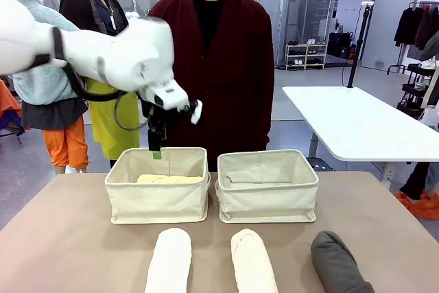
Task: Divide the towels into two baskets.
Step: Pick up one hotel-folded towel from the bottom of the table and place it in the Fabric basket indicated by the person.
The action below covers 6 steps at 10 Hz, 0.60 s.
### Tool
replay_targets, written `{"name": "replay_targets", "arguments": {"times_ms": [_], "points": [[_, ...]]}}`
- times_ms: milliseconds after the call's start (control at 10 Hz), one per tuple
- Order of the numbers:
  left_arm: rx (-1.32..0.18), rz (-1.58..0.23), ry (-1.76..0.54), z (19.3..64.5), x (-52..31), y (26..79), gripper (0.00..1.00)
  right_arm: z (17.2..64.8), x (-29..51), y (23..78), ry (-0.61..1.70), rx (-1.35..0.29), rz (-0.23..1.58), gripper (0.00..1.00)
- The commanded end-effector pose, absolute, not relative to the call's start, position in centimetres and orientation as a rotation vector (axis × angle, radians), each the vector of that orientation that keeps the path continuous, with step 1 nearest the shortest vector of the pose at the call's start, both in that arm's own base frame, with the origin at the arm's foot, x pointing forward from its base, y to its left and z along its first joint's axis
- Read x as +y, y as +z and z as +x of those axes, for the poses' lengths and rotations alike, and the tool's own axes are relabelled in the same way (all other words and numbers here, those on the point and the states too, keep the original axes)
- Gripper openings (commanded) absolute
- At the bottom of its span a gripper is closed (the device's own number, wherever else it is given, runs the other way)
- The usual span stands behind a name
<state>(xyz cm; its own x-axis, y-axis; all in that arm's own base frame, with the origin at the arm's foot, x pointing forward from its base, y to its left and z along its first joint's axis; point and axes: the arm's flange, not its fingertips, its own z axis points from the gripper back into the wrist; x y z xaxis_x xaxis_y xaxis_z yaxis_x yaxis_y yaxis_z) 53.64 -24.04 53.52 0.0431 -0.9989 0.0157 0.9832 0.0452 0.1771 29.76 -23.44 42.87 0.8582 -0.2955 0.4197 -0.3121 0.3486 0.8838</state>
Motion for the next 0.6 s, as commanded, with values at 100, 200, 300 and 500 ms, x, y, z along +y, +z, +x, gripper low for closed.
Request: {"name": "replay_targets", "arguments": {"times_ms": [100, 200, 300, 500], "points": [[-0.287, -0.227, -1.326, 46.7, -15.8, 57.2, 1.0, 29.4, -23.3, 43.1, 0.018, -0.587, 1.24, 1.0], [-0.352, -0.364, -1.236, 45.2, -13.3, 57.2, 1.0, 29.4, -23.3, 43.1, 0.018, -0.587, 1.24, 1.0], [-0.387, -0.494, -1.116, 43.5, -10.1, 56.7, 1.0, 29.4, -23.3, 43.1, 0.018, -0.587, 1.24, 1.0], [-0.481, -0.791, -0.939, 40.1, -2.8, 55.4, 1.0, 29.4, -23.3, 43.1, 0.018, -0.587, 1.24, 1.0]]}}
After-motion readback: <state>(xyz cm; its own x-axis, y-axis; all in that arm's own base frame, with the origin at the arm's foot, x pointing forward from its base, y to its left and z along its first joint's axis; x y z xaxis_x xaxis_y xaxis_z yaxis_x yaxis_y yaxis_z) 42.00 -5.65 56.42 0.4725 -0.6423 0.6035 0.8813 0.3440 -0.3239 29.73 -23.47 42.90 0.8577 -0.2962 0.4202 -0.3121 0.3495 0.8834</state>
